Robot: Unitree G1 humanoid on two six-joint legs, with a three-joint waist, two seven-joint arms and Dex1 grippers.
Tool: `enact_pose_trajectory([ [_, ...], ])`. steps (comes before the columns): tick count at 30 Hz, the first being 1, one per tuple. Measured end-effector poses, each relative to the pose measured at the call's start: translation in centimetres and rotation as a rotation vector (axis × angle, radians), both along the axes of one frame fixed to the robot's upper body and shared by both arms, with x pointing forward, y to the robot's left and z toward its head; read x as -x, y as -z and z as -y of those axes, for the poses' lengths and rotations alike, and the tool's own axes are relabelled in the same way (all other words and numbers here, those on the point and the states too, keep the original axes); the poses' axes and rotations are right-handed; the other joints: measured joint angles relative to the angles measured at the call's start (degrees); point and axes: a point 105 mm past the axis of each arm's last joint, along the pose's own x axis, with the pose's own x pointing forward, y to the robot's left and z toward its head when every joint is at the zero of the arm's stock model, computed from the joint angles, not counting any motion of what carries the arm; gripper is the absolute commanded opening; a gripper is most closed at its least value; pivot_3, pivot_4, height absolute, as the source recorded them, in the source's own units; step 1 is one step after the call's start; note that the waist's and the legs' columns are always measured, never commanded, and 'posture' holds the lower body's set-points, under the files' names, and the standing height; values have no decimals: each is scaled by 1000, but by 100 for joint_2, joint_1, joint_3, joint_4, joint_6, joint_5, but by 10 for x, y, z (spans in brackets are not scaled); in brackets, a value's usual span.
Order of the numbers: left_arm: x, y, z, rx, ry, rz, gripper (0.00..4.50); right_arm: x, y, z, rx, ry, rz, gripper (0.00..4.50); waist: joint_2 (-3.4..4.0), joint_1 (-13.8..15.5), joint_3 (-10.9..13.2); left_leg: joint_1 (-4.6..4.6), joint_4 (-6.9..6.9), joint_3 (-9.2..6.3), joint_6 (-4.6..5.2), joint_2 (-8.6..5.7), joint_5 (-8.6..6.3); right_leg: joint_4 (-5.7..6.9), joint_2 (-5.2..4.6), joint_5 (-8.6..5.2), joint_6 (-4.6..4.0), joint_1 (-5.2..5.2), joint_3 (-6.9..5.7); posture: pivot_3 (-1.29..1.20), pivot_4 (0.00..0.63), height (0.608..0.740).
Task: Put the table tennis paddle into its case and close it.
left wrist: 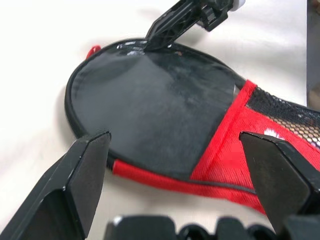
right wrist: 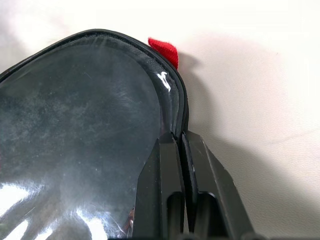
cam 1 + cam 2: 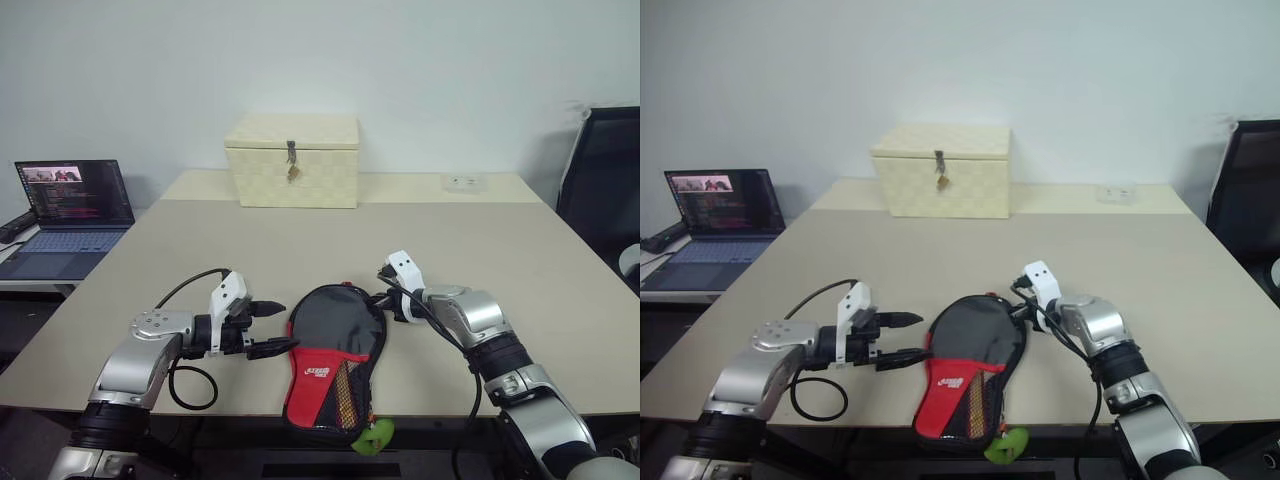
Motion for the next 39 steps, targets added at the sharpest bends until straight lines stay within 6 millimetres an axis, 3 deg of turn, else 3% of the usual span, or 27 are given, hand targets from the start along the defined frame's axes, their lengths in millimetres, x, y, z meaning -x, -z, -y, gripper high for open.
enact_pose_trajectory([
  [7, 0, 0, 0, -7, 2, 0, 4500, -21, -14, -25, -7, 3, 59, 28, -2, -71, 15, 57, -47, 48, -6, 0, 7, 36, 10, -4, -13, -5, 67, 0, 150, 740],
  [12, 0, 0, -1, -14, -1, 1, 4500, -29, -22, -34, -8, 3, 97, 28, -2, -72, 17, 39, -55, 85, -6, 9, 7, 37, 7, -7, -7, -40, 95, 0, 150, 740],
  [25, 1, 2, 1, -28, 15, -9, 4500, -39, -20, -26, 11, 50, 114, 28, -1, -41, 20, 29, -54, 93, -6, 9, 7, 43, 5, -7, -6, -53, 99, 0, 150, 740],
  [35, -4, 1, 4, -29, 31, -11, 4500, -42, -21, -30, 32, 54, 134, 28, -1, -37, 23, 29, -55, 97, -6, 11, 7, 42, 6, -7, -7, -55, 102, 0, 150, 740],
  [39, -10, 2, 11, -37, 67, -5, 4500, -42, -19, -34, 15, 66, 131, 1000, -1, -47, 23, 30, -55, 98, -6, 12, 7, 44, 8, -7, -7, -55, 102, 0, 150, 740],
])
